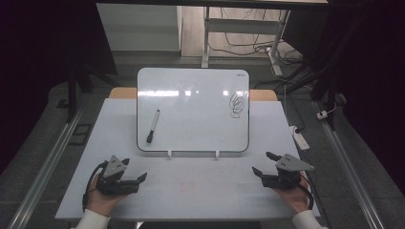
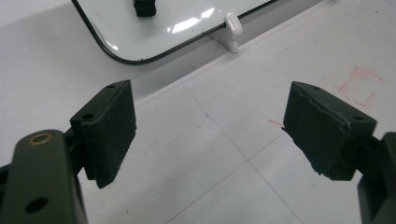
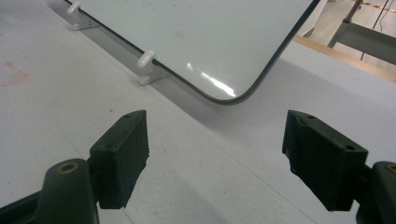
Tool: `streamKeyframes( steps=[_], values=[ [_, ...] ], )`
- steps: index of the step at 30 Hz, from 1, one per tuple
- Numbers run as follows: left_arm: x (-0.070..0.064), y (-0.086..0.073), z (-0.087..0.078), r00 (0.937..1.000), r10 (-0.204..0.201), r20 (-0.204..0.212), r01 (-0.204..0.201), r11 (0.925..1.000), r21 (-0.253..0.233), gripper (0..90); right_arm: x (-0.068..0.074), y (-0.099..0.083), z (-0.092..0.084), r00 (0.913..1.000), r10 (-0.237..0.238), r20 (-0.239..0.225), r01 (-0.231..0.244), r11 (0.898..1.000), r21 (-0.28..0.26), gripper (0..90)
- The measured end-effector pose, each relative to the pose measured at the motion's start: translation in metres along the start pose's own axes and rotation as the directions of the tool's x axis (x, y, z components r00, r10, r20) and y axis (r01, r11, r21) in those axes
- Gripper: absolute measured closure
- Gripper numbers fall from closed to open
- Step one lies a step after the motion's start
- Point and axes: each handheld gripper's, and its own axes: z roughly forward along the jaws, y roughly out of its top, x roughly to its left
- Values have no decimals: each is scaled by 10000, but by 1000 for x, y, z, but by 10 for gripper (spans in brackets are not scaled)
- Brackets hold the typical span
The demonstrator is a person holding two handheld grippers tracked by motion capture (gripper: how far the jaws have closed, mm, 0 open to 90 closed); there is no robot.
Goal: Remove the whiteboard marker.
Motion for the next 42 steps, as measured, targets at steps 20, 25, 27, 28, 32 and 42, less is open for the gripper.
streamKeyframes(
  steps=[20,25,27,28,32,42],
  values=[
    [14,36,8,9997,-105,-225,100,9997,-211,225,3,-1,3,9988,340,-345,-336,9994,122,261],
    [22,56,13,9988,-211,-435,197,9993,-322,235,6,1,3,9988,281,-393,-279,9996,73,263],
    [24,66,17,9981,-171,-591,151,9993,-343,236,6,1,3,9989,277,-373,-274,9996,89,265],
    [26,75,21,9974,-152,-699,128,9993,-347,237,6,1,3,9989,291,-357,-288,9995,88,265],
    [30,96,32,9956,31,-932,-45,9999,-154,246,4,-1,3,9990,336,-309,-331,9993,179,267],
    [33,134,65,9814,643,-1809,-657,9978,-16,303,3,-4,2,9989,417,-214,-410,9986,324,270]
  ],
)
